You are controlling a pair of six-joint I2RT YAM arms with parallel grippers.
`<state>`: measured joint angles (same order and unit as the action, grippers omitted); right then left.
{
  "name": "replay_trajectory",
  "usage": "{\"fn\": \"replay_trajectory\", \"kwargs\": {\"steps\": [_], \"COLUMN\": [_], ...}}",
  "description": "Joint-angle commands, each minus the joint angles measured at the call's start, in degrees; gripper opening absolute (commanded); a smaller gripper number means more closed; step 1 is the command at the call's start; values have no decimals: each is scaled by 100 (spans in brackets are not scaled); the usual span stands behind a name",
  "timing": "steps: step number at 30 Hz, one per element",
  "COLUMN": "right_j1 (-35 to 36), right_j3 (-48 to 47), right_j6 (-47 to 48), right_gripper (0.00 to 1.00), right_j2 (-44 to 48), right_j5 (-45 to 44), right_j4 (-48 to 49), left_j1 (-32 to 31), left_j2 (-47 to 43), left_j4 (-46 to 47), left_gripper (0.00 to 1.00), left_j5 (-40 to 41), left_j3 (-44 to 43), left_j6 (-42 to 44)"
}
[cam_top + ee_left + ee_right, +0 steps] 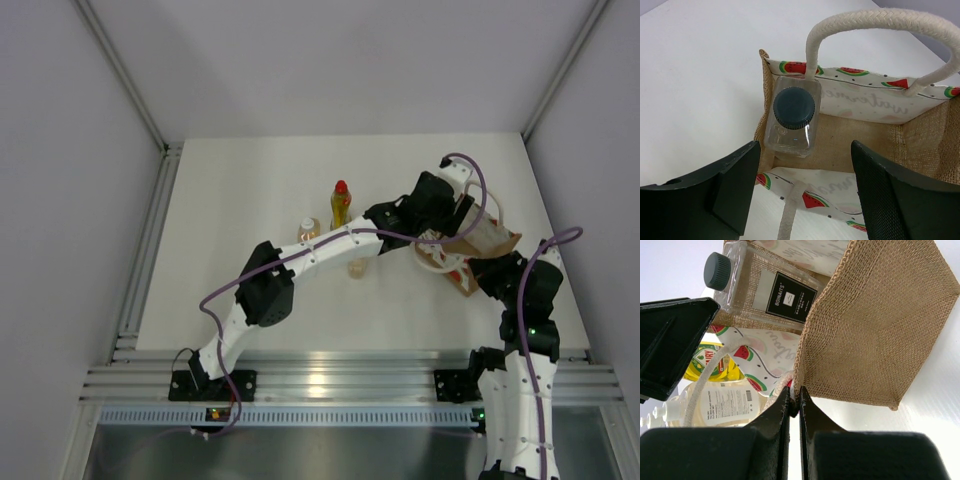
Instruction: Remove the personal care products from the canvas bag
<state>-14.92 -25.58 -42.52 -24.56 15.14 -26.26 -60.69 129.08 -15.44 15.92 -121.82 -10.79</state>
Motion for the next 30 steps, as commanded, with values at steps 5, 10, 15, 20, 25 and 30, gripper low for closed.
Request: {"fn": "replay_trajectory", "kwargs": {"steps": [5, 10, 15, 20, 25, 30], "right_j1": [-29, -29, -37, -29, -29, -29], "right_j3": [-333, -316, -289, -289, -289, -272], "right_j6": [69, 77, 77, 77, 77, 77], "right_gripper": [0, 0, 0, 0, 0, 0], "right_j2": [12, 12, 39, 12, 21, 21], "right_j5": [77, 77, 68, 68, 68, 60], "right_j4": [341, 341, 350, 350, 341, 350], "left_j1": [57, 66, 83, 101, 136, 154], "left_j2": [21, 65, 135, 232, 302, 320], "left_j4": [243, 243, 252, 252, 252, 252], "left_gripper": [77, 76, 76, 76, 76, 76], "left_j5": [-98, -125, -124, -125, -151, -195], "left_j3": [-35, -26, -35, -44, -79, -114], "left_j6": [-161, -187, -196, -240, -275, -275]}}
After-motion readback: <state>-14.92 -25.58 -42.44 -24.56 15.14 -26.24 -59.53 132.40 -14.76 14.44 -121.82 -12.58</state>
